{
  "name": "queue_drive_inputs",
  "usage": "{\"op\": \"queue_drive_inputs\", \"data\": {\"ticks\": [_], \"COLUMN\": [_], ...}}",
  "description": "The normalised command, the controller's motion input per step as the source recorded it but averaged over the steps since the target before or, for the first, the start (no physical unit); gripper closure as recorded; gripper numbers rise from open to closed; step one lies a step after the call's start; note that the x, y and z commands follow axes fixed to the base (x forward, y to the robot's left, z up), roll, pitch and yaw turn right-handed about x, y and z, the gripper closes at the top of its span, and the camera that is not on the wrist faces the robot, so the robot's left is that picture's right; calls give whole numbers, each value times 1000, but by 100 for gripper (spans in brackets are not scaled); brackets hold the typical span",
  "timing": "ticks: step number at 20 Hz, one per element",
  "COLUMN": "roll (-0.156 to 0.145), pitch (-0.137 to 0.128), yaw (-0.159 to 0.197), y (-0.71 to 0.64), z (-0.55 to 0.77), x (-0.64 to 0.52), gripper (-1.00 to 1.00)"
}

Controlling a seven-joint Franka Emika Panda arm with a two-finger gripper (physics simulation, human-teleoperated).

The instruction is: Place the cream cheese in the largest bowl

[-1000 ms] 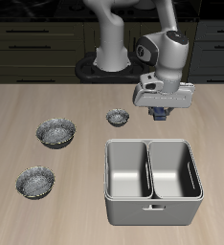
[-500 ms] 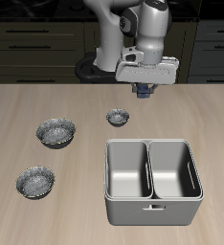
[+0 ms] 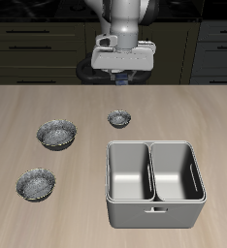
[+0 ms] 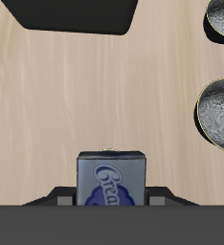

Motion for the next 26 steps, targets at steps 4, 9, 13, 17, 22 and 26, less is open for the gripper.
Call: {"op": "queue_drive_inputs", "data": {"ticks": [4,9,13,17,22,26], "roll": [30,-21,-32,-8,32,-46], "pitch": [-10,-43,-3,-12,55,36], "yaw": [12,-19,-59,-11,-22,13], "y": [-737,-766,-826,-441,-576,-490], "z": [329,343,306,174,72,-24], "x": [-8,-75,-57,47,261,574], "gripper": [100,100,100,100,100,100]}}
